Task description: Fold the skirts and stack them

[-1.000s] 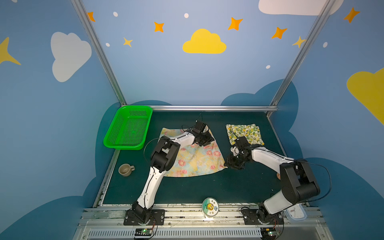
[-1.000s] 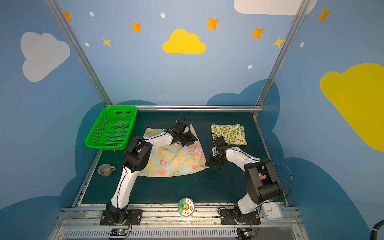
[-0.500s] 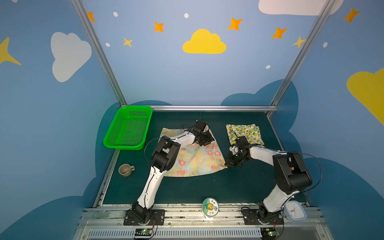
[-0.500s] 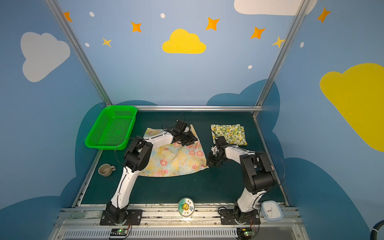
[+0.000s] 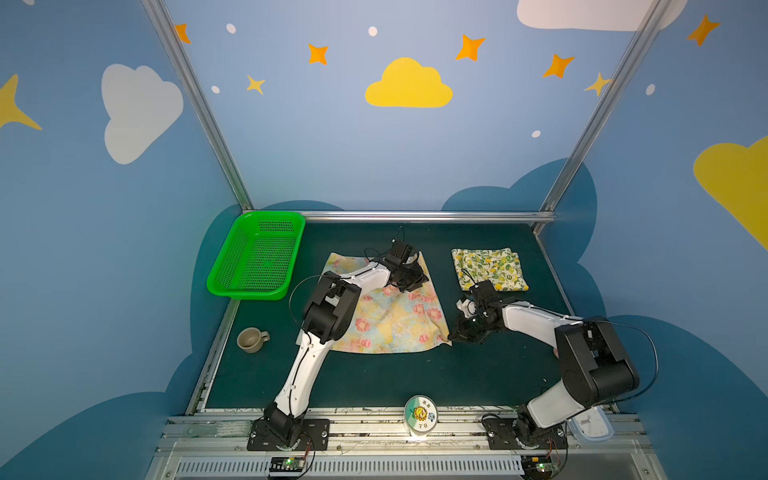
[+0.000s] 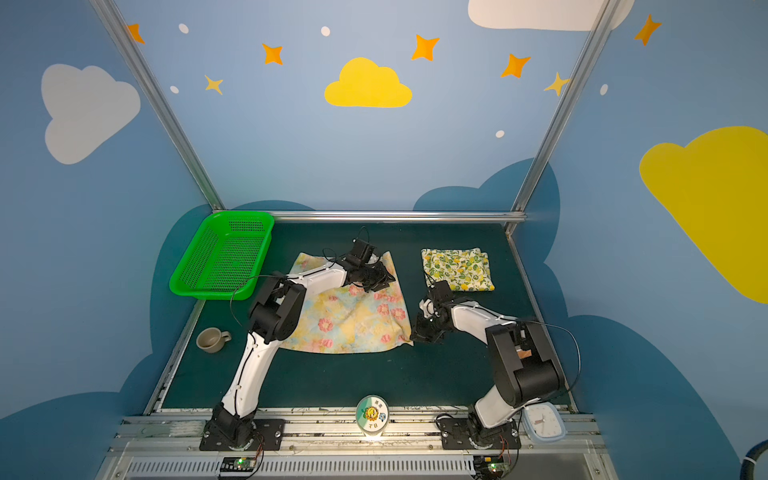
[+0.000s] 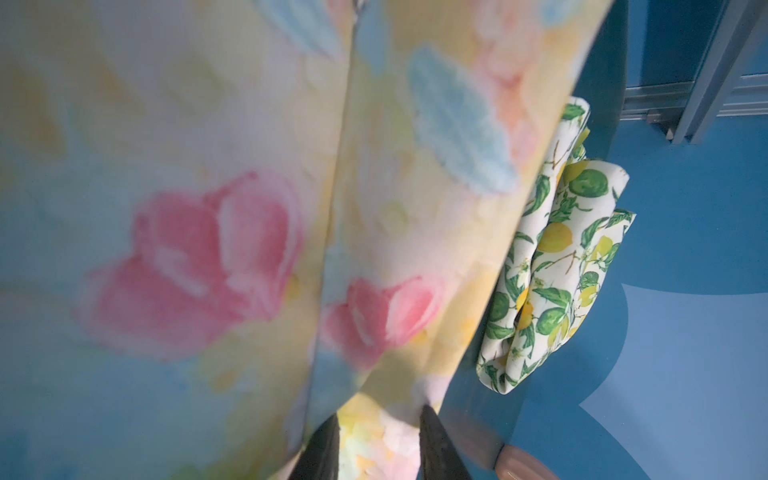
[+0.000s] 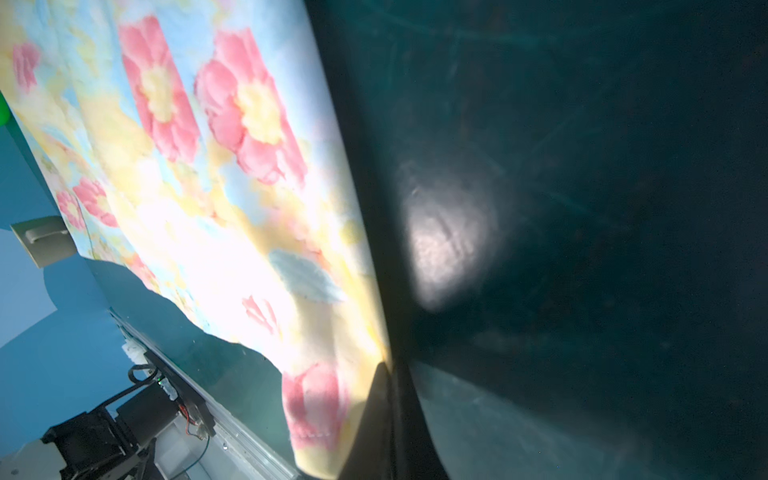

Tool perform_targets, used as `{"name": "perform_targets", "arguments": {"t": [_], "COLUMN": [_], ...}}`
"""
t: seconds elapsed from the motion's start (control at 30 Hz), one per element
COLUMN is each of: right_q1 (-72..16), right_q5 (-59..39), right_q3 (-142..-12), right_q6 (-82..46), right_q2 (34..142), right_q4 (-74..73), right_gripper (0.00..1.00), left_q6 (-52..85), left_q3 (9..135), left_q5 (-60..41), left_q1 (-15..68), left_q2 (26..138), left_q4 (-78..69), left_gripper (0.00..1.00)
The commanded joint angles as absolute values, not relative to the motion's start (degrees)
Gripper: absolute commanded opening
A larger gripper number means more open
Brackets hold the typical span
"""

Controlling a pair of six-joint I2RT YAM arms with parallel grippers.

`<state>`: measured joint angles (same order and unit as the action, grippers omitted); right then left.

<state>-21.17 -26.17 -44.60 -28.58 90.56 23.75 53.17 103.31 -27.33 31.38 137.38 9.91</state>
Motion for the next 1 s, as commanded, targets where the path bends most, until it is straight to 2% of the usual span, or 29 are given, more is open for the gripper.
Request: {"name": "perform_targets", "arguments": {"t": [0.0, 0.17, 0.27, 0.43, 0.63, 0.97], "right_q1": [-22.8, -25.5, -25.8, -25.8, -25.8, -25.8], "right_q5": [-27.3, -27.3, -27.2, -26.7, -26.5, -27.1], "right_q3": [-43.2, -42.4, -42.6, -43.0, -43.1, -42.8], "right_q6": [-29.1, -30.0, -30.2, -30.2, -29.6, -29.2], "right_q2": [88.9, 88.4, 88.8, 89.1, 89.0, 89.3], "right_q4": [29.0, 29.3, 29.3, 29.6, 29.6, 29.1], "right_gripper": [0.01, 0.02, 0.02, 0.02, 0.02, 0.03], "left_q6": [54.4, 55.4, 53.4, 46.0, 43.6, 44.8], "left_q3": [102.9, 102.7, 101.6, 104.1, 107.7, 112.0], "left_q5": [-23.9, -24.8, -27.2, -29.4, -35.0, -36.7], "left_q1": [30.4, 30.1, 31.1, 33.8, 35.7, 38.6], "left_q2": [141.3, 141.6, 139.1, 135.0, 136.7, 139.8], "left_q4": [14.9, 14.4, 11.8, 19.1, 26.5, 28.2], "left_gripper": [0.34, 0.33, 0.37, 0.44, 0.36, 0.36]}}
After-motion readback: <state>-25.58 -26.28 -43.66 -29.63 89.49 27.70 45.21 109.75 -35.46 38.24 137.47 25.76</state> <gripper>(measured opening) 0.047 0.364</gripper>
